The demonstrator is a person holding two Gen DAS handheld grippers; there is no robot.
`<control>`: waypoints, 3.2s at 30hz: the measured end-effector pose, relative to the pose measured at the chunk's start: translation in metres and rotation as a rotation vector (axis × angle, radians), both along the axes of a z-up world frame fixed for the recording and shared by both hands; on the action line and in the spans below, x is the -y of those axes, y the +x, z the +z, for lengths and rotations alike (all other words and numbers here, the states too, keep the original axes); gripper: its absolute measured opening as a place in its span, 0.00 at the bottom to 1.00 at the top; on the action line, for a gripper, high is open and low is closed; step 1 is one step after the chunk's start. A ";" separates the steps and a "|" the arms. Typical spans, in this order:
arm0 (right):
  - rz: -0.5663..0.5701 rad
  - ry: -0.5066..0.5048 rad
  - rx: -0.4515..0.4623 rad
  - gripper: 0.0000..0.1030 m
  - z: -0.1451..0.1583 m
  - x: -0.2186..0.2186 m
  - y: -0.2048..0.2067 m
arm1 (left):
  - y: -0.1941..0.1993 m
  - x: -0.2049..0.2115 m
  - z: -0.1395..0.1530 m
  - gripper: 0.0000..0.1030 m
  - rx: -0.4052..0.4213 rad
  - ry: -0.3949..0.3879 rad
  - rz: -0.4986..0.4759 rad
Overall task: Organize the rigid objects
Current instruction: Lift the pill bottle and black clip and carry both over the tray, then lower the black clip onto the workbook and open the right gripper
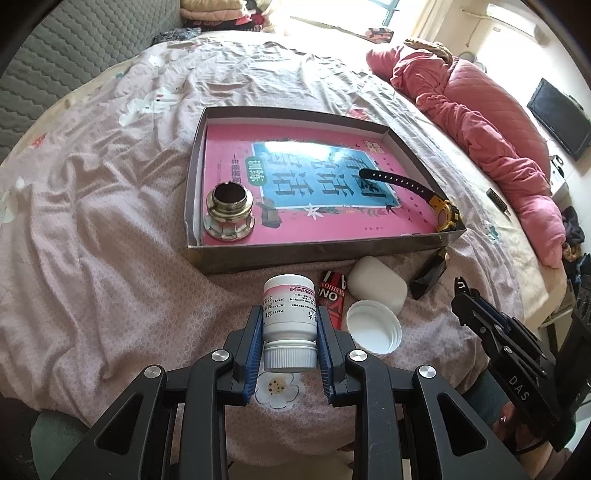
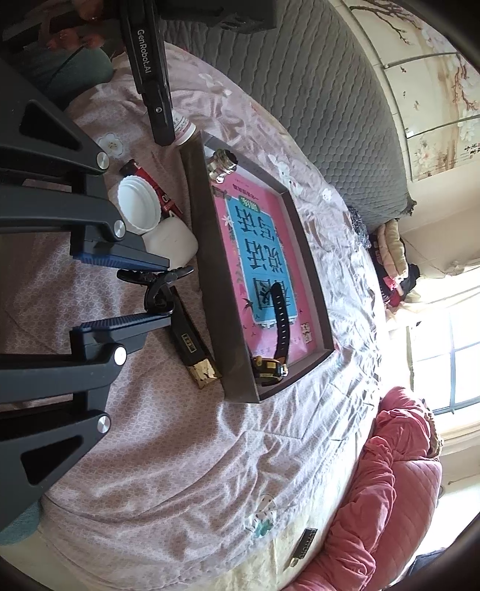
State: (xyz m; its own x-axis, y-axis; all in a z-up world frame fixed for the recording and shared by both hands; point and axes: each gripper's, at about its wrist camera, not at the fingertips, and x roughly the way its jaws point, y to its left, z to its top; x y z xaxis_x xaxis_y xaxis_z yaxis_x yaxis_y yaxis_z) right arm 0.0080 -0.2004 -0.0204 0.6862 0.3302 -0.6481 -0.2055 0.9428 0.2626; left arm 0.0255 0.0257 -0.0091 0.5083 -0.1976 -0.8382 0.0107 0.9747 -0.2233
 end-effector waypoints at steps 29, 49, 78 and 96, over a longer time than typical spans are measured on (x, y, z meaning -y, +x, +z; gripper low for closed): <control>0.024 0.011 0.182 0.23 0.028 -0.005 0.034 | 0.027 0.028 0.019 0.26 0.085 0.055 0.019; 0.050 0.026 0.213 0.23 0.030 -0.013 0.080 | 0.058 0.027 0.015 0.26 0.093 0.077 0.039; 0.114 -0.055 0.218 0.23 0.035 -0.022 0.121 | 0.098 0.035 -0.004 0.26 0.065 0.102 0.063; 0.206 -0.062 0.182 0.23 0.044 -0.033 0.141 | 0.111 0.025 -0.012 0.26 0.040 0.117 0.097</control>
State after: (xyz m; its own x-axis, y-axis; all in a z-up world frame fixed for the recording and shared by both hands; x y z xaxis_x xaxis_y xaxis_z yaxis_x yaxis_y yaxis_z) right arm 0.1488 -0.1670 0.0237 0.7160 0.4381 -0.5435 -0.4330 0.8894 0.1465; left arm 0.1369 0.0008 -0.0209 0.5534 -0.0485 -0.8315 -0.0778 0.9909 -0.1096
